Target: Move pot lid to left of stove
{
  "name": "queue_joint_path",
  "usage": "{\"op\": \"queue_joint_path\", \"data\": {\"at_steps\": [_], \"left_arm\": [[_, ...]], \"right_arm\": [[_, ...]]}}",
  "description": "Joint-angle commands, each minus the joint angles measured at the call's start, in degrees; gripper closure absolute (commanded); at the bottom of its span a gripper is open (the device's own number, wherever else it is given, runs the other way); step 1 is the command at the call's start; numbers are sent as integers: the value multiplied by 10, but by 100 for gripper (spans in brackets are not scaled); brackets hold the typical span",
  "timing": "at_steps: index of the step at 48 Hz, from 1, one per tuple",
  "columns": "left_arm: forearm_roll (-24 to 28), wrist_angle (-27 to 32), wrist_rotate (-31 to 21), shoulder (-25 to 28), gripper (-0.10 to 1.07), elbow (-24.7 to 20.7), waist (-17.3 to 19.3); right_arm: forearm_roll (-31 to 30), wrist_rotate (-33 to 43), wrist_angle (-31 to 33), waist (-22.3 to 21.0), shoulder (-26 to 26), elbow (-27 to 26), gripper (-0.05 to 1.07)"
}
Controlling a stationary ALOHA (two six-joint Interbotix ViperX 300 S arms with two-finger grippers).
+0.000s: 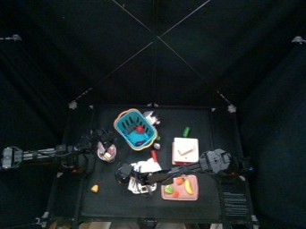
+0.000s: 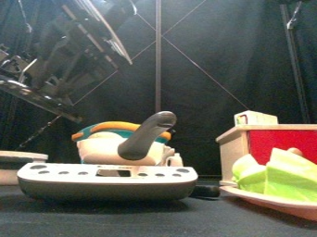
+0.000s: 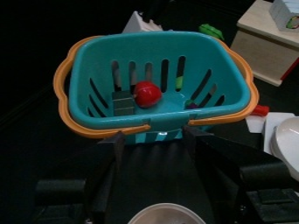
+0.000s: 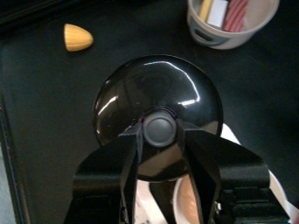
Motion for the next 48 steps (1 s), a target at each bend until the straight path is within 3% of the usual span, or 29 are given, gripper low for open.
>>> {"op": "queue_joint_path", "data": {"at_steps": [1, 20, 34, 48], "left_arm": [[1, 1, 0, 0, 7, -9, 2], [-1, 1, 0, 0, 7, -8, 2], [-6, 1, 0, 0, 7, -6, 2], [-6, 1, 0, 0, 7, -6, 2]], "right_arm": [[-1, -1, -4, 5, 4, -48, 33], [16, 0, -30, 2, 28, -66, 30], [25, 0, -49, 1, 28, -62, 18], [27, 1, -21, -2, 18, -61, 13]]}}
